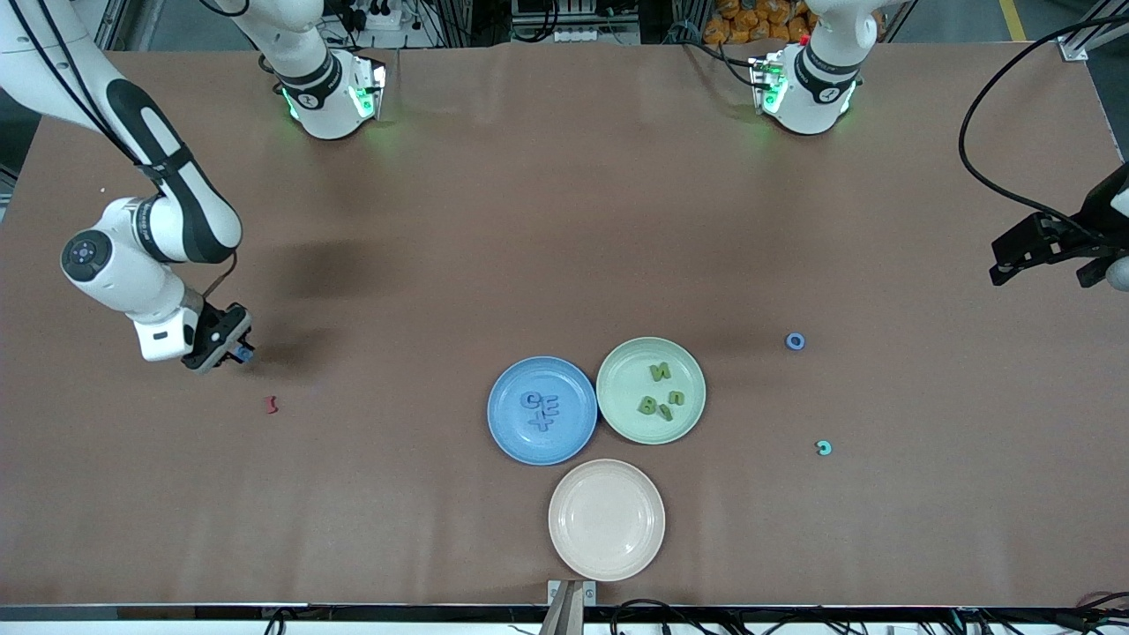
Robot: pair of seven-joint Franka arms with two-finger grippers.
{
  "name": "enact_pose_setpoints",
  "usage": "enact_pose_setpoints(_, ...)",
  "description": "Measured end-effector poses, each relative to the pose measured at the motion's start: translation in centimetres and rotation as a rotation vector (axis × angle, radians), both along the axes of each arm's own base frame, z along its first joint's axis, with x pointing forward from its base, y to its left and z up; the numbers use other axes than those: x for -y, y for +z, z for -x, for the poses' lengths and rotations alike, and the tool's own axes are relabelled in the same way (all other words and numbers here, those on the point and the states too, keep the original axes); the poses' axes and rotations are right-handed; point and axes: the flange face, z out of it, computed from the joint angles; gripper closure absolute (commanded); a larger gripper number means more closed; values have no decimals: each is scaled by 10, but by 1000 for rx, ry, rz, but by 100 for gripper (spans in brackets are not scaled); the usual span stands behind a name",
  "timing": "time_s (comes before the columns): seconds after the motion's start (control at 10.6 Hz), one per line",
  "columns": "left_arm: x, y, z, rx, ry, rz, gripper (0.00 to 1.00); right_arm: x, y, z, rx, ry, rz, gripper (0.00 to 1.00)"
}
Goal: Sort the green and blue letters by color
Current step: 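Grasp blue g with the right gripper and carry it toward blue plate, then lower g onto the blue plate and open the right gripper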
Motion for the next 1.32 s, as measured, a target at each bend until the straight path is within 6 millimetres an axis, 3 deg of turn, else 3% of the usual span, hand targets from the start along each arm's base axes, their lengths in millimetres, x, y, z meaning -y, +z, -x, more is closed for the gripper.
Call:
enact_pose_setpoints(0.19, 0, -1, 3, -21, 0, -1, 0, -46, 20, -35, -4, -42, -14, 100)
enact_pose_setpoints(0.38, 1, -1, 4, -26, 1, -1, 0, -96, 22, -56, 6, -111, -41, 100)
enact_pose_setpoints(0.75, 1, -1, 4, -26, 3, 0, 0, -204, 19, -64, -4, -295, -96, 100)
enact_pose_setpoints(1.32, 2, -2, 4, -27, 1, 2, 0, -389, 68, -71, 2, -645, -227, 100)
